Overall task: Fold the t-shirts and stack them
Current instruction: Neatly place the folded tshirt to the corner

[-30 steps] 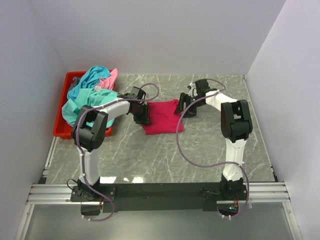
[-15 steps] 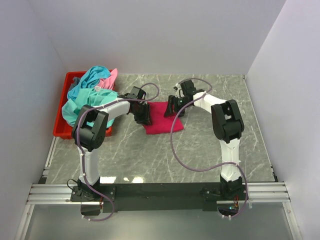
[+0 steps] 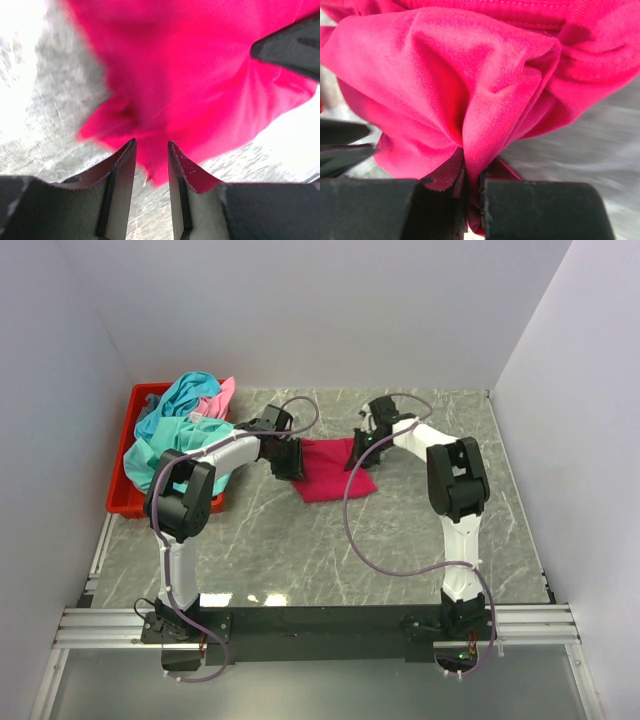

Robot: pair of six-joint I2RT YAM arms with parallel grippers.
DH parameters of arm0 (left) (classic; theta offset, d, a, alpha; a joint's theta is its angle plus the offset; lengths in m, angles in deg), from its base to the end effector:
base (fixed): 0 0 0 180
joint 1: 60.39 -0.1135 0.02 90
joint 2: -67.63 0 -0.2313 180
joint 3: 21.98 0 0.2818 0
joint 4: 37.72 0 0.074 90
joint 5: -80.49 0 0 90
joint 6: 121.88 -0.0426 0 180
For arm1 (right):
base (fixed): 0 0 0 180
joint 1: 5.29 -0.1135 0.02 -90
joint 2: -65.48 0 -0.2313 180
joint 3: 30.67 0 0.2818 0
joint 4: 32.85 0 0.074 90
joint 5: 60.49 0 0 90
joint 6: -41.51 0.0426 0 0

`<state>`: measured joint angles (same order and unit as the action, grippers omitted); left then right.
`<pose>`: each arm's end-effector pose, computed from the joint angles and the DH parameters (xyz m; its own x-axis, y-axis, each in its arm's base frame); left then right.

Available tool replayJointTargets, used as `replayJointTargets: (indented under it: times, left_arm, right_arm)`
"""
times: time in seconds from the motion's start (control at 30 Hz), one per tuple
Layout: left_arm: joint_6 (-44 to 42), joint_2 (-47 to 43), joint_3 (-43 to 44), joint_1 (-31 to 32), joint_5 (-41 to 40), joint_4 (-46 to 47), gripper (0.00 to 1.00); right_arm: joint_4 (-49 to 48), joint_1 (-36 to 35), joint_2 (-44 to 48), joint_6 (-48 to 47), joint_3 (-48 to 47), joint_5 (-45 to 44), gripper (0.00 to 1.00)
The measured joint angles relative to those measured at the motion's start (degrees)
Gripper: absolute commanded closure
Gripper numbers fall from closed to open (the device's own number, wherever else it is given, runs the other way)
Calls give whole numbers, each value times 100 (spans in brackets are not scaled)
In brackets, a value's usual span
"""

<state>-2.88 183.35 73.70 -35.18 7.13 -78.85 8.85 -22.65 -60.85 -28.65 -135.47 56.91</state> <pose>0.3933 -0.1987 0.1247 -0.9517 -0.0654 -0.3001 0.0819 0.8876 -0.4532 0.4423 0.1588 0.0966 -0.9586 0.0160 -0.2842 -0.1461 0.8293 0.5394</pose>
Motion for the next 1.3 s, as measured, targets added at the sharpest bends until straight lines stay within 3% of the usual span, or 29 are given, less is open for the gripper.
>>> replayJointTargets:
  times: [0.33, 0.63, 1.0, 1.3]
  left_arm:
    - [37, -186, -120, -179, 0, -63, 63]
    - [35, -437, -715, -227, -4, -105, 63]
    - [20, -546, -828, -227, -52, -358, 63]
    - [20, -671, -828, -227, -155, -664, 63]
  right_arm:
    - [964, 1154, 94, -1150, -551, -1698, 100]
    - [1526, 1657, 92, -2299, -1145, -3250, 100]
    - [1497, 2520, -105, -2949, -1532, -4146, 100]
    - [1364, 2662, -699, -3150, -2315, -4345, 100]
